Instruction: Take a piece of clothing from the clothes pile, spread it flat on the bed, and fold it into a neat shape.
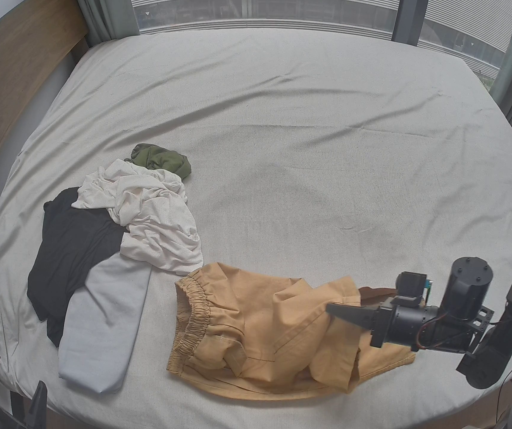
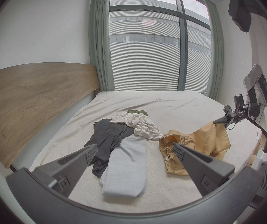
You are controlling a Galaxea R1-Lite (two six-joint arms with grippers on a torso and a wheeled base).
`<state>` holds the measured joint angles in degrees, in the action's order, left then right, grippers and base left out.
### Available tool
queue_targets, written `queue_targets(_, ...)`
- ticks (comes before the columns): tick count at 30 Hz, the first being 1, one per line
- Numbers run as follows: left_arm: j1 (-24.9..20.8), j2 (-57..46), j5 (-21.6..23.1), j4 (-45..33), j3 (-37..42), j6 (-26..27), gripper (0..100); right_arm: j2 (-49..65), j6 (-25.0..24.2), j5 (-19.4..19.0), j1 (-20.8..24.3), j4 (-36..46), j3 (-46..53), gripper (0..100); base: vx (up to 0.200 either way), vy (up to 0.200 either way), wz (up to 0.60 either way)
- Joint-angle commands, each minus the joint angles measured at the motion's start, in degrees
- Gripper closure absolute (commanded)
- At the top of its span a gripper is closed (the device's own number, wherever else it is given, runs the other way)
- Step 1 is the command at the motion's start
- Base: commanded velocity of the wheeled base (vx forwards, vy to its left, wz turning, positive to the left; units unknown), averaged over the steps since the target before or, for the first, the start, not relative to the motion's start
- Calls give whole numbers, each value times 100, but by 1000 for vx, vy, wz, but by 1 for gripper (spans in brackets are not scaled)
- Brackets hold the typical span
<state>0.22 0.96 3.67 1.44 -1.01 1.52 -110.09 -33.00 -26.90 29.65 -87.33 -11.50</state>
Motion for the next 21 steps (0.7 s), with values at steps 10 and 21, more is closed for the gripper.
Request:
queue_targets(10,-1077,2479,283,1227,-2166,-548,0,1623,57,-104,-662,-12,376,100,0,0,0)
queue_targets(21,-1718,5124,1294,2554,-2913,-1937,0,1587,39,-438,-1066,-3,359,100,0,0,0)
